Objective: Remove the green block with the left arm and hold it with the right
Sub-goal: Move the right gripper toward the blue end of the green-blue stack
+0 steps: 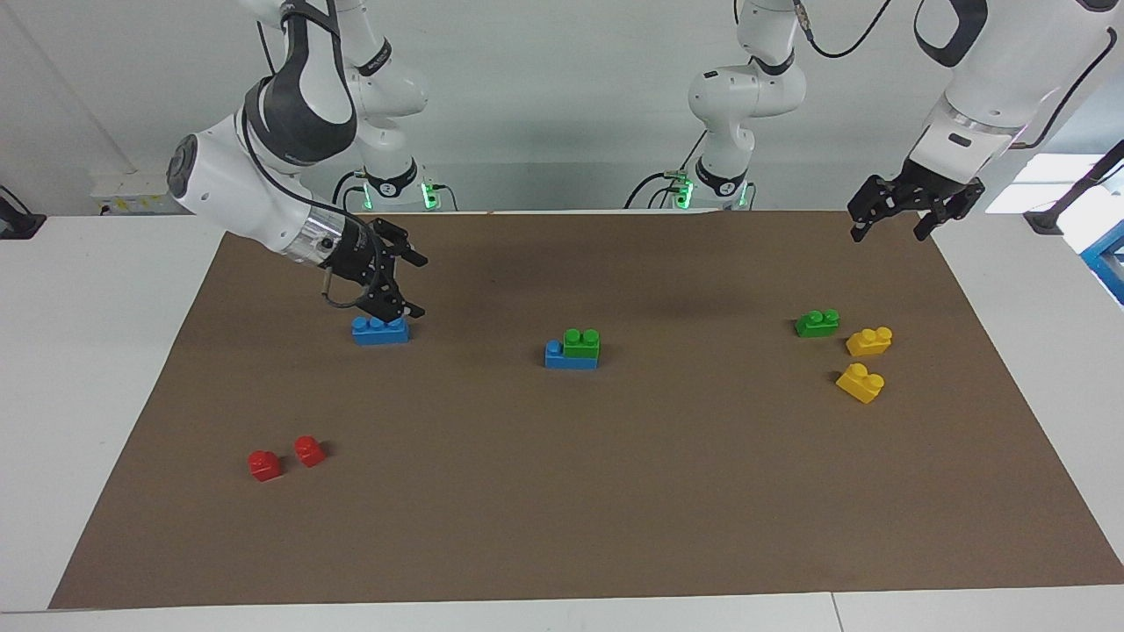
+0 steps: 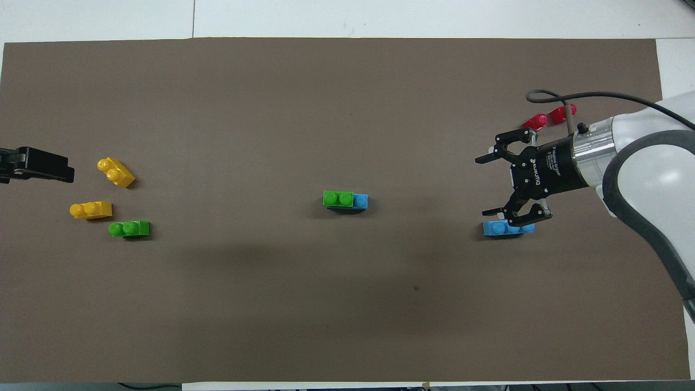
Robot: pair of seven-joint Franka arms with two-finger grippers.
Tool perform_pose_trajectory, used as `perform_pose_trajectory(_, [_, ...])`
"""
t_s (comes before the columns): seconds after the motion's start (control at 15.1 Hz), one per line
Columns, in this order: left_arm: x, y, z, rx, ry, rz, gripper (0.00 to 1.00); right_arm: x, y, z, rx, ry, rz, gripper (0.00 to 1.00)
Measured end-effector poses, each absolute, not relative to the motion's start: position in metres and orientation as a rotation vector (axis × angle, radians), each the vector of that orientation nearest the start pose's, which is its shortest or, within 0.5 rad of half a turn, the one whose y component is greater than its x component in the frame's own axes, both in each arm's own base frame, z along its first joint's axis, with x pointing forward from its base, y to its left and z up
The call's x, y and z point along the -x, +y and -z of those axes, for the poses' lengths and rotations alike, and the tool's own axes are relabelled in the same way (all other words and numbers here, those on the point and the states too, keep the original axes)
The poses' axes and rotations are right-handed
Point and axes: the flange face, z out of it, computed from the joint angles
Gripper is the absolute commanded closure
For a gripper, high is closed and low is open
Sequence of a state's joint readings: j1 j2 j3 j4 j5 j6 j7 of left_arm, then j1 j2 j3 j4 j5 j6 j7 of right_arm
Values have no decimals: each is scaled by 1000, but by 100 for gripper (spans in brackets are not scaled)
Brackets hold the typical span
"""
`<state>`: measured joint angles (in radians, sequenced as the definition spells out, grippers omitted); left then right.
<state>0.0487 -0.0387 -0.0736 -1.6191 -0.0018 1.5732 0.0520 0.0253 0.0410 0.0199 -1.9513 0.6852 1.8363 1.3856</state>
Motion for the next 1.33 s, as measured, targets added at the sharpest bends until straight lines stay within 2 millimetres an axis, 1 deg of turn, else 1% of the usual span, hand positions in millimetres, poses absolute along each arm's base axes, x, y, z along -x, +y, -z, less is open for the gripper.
perform_pose_trajectory(0.13, [-542,-16,-623,3138,126,-12,0,-556,80,-450,1857,1874,-739,0])
perform_pose_trajectory(0.33, [-542,-16,-623,3138,125,-12,0,-555,94,-433,1834,1857,-754,0])
perform_pose_trajectory(0.53, [-542,-15,-620,3138,121,-21,0,-557,106,-421,1817,1837,-768,0])
perform_pose_trajectory(0.66, [-542,-15,-619,3138,121,-25,0,-558,118,-413,1805,1835,-749,0])
perform_pose_trajectory(0.8, [-542,-15,-618,3138,122,-28,0,-558,127,-400,1808,1840,-729,0])
perform_pose_trajectory(1.0, [-541,-15,-614,3138,122,-42,0,-557,132,-380,1806,1821,-746,0])
perform_pose_trajectory(1.13, [-540,-15,-612,3138,113,-48,0,-558,131,-372,1808,1821,-740,0])
perform_pose_trajectory(1.26, [-540,-17,-612,3139,42,-49,0,-557,133,-368,1804,1824,-739,0])
perform_pose_trajectory(1.33, [-540,-22,-612,3138,-9,-50,0,-556,137,-367,1789,1824,-747,0])
